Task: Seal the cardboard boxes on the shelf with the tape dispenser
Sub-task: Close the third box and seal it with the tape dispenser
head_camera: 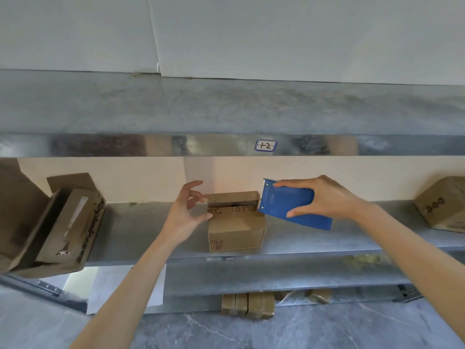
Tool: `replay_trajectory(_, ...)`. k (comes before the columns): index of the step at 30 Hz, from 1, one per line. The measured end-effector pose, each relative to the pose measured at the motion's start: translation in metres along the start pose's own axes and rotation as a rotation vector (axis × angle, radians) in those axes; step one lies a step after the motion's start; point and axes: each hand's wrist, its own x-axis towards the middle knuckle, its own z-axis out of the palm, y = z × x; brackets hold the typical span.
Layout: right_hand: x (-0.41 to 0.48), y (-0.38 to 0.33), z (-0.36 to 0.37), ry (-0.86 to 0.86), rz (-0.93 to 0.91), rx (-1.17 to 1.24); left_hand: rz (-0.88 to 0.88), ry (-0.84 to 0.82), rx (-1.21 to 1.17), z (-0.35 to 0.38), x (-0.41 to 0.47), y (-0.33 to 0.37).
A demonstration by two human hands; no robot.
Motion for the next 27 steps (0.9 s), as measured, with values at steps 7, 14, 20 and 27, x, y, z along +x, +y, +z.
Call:
replay_trajectory(7,0.004,0.012,0.000,-0.044,0.026,0.128,0.019,0.045,0.042,0.024,0.002,-0.012)
replay_trajectory(14,0.023,0.015,0.008,-0.061,0.024,0.183,0.015,0.087,0.029,0.028,0.000,-0.021)
replay_trajectory(20,0.038,0.021,0.016,-0.065,0.019,0.224,-0.005,0.103,0.010,0.026,0.001,-0.025)
replay_trajectory(27,0.050,0.027,0.022,-0.100,-0.001,0.251,-0.041,0.099,-0.037,0.025,0.001,-0.024)
